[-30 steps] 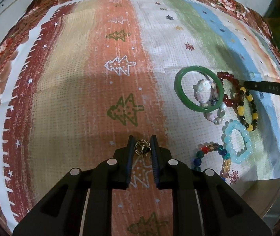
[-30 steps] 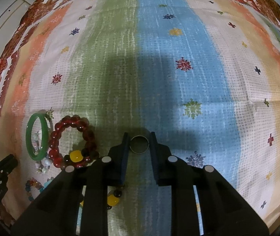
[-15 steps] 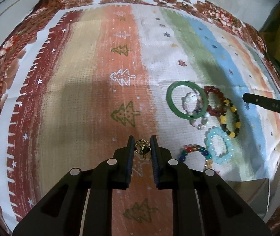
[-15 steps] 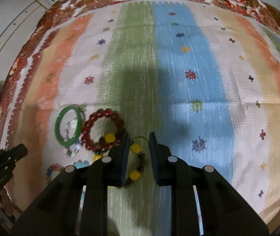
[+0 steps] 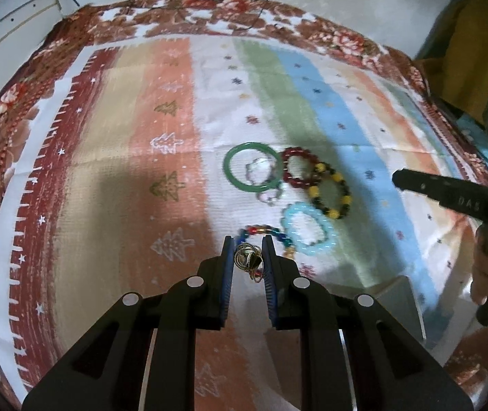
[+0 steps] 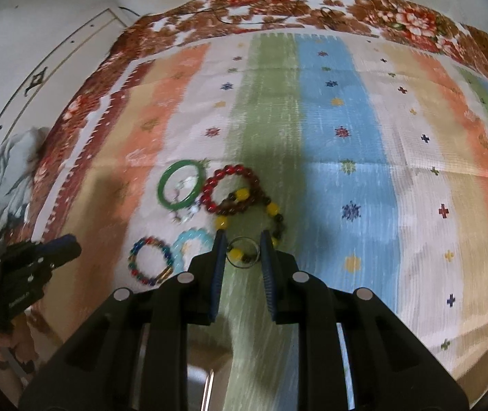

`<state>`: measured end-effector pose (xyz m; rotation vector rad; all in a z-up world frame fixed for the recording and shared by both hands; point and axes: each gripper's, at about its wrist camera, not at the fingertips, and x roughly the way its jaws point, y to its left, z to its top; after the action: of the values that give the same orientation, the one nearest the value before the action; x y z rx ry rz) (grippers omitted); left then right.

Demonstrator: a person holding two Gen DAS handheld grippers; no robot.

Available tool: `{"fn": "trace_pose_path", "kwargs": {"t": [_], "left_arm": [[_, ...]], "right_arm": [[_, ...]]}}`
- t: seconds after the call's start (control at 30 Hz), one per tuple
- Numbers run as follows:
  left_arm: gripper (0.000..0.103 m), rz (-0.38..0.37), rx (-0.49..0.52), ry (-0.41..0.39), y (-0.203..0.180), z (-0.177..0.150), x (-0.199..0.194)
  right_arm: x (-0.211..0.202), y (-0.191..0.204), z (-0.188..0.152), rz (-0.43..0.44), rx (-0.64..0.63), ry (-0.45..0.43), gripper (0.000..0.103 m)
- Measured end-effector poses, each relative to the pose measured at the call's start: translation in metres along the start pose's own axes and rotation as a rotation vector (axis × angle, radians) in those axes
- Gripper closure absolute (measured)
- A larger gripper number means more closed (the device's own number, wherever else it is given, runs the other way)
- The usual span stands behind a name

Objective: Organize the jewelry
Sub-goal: 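Carry the earring and ring into the silver tin and open both tools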

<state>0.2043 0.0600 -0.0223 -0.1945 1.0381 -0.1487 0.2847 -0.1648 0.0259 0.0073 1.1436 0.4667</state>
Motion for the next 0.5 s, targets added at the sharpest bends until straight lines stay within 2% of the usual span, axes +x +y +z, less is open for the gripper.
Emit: {"fn": "trace_pose_path", "kwargs": {"t": [0.5], "left_arm": [[0.087, -0.078, 0.035, -0.033, -0.030, -0.037, -0.024]], "right_arm": [[-0.044, 0.035, -0.042, 0.087, -0.091, -0.041, 0.081]]}}
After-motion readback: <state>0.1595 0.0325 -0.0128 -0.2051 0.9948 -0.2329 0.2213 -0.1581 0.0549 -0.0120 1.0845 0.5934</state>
